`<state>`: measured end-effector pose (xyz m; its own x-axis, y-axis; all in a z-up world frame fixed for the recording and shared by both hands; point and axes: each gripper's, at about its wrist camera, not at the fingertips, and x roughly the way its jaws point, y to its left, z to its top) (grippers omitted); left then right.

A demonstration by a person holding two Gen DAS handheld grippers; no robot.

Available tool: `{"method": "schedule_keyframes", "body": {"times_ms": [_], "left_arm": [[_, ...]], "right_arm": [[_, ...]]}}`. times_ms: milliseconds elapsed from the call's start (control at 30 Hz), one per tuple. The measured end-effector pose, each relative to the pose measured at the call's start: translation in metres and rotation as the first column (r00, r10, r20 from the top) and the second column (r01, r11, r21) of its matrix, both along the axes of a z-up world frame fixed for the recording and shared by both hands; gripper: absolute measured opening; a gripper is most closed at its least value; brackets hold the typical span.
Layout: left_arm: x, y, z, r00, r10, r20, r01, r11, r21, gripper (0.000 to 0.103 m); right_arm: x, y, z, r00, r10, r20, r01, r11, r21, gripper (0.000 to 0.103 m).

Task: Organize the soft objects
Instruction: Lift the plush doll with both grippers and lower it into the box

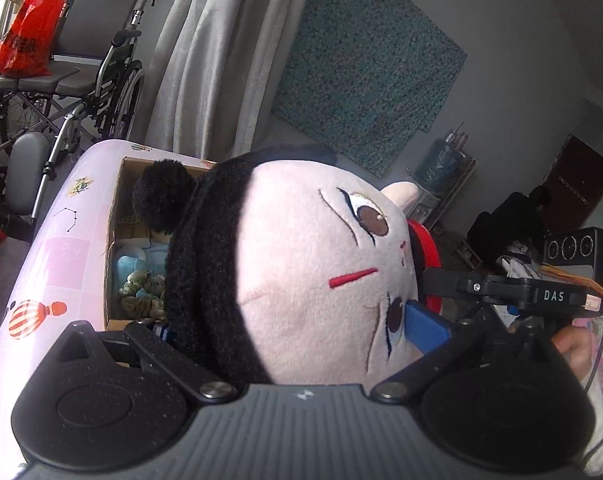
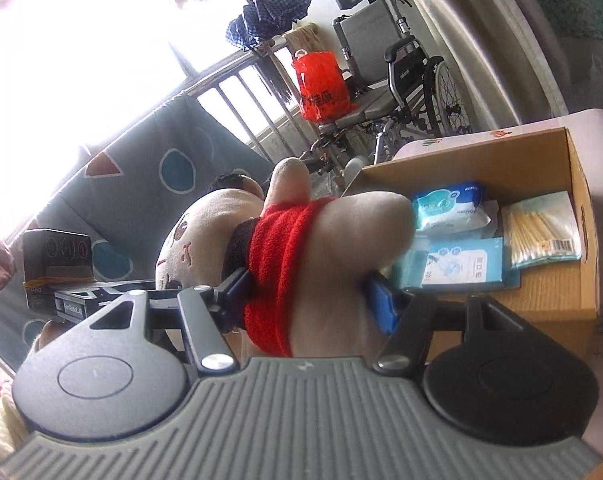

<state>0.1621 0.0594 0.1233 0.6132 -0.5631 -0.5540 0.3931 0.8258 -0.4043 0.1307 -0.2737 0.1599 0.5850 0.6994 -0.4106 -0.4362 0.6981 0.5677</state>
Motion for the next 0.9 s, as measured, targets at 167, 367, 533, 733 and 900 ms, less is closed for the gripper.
{"method": "schedule_keyframes", "body": {"times_ms": [167,367,533,733,900], "left_arm": [[0.111,-0.026,-0.022,0.994,-0.04,-0.101,0.042,0.999,0.018,0.102],[0.209,-0.06,-0.086,0.944,-0.091,-0.318,0.123,0.989,0.081,0.101],[0.231,-0.09,-0.128,0.878,-0.132,-0.46,0.226,0.962,0.154,0.103],[0.235,-0.096,-0.128,0.84,-0.141,-0.523,0.292,0.931,0.218,0.103],[0.212,-0.091,-0.099,0.897,-0.142,-0.419,0.319,0.864,0.389,0.098]], "right_arm": [[0.096,-0.021,-0.013,0.984,-0.098,-0.148,0.09,0.994,-0.062,0.061],[0.171,-0.038,-0.083,0.902,-0.182,-0.391,0.124,0.978,-0.17,0.06],[0.19,-0.034,-0.118,0.855,-0.162,-0.493,0.019,0.959,-0.283,0.058],[0.187,-0.023,-0.112,0.837,-0.134,-0.531,-0.086,0.926,-0.368,0.062],[0.178,-0.037,-0.094,0.881,-0.197,-0.43,-0.046,0.869,-0.493,0.063]]}}
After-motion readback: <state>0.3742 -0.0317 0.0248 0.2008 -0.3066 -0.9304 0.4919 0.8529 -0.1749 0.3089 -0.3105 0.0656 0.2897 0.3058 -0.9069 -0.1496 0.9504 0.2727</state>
